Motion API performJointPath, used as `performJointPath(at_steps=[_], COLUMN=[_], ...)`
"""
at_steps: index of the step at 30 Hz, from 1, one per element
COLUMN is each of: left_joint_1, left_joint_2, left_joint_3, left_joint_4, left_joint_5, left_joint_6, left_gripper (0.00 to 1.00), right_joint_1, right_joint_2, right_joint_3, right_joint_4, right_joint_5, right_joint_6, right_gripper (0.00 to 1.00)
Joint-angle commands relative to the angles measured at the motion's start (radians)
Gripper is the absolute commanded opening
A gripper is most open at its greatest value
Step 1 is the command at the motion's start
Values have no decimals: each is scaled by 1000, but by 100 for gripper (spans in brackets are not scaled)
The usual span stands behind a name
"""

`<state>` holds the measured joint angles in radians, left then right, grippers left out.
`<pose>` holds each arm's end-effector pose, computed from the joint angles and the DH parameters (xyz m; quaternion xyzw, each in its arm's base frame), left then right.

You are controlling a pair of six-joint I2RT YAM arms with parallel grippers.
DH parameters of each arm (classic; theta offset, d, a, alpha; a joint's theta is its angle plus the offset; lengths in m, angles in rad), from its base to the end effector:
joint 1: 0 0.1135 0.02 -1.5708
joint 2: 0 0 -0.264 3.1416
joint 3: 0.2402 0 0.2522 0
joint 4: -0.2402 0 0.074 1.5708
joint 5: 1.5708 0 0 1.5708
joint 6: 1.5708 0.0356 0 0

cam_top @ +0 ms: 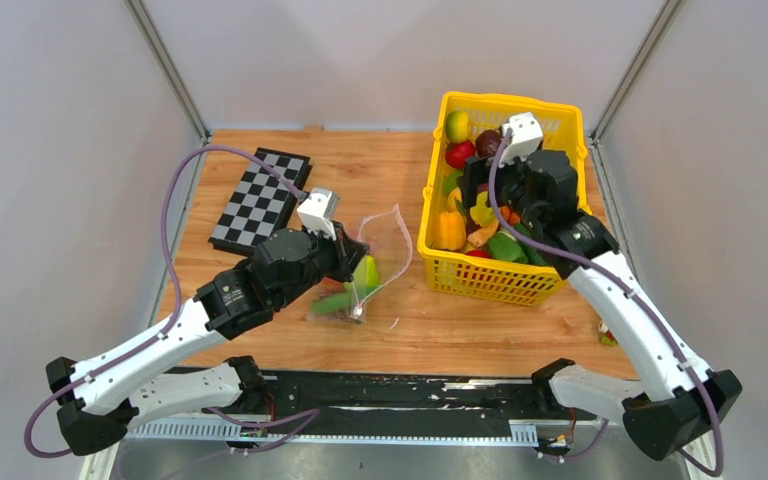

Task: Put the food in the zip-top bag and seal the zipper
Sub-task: Pick up the fake fruit from the bin.

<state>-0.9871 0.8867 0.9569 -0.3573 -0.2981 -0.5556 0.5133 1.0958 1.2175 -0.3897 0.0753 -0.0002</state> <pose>0.1172 -0.1586 0.3645 0.0827 0.7928 -0.3274 0.5074 0.2110 0.1159 0.4086 -0.1797 0.7744 0.1248 0.5936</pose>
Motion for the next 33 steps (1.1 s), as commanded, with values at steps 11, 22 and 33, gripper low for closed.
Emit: performJointPath(at_steps=[11,22,33], left_joint_1=[-1,-1,-1], left_joint_2=[-46,-39,-32], left_joint_3=[-3,4,26], left_joint_4=[22,27,12], left_joint_5=[-18,7,11], left_joint_6=[-8,-6,6], left_gripper=[0,0,0], right_joint_1=[-286,-388,-431], right_joint_2=[173,551,855], right_joint_3=[-5,288,539], right_joint_4=[13,64,48], right_joint_5=[-36,-51,-187], right_joint_6=[123,26,34], right_gripper=[99,88,77])
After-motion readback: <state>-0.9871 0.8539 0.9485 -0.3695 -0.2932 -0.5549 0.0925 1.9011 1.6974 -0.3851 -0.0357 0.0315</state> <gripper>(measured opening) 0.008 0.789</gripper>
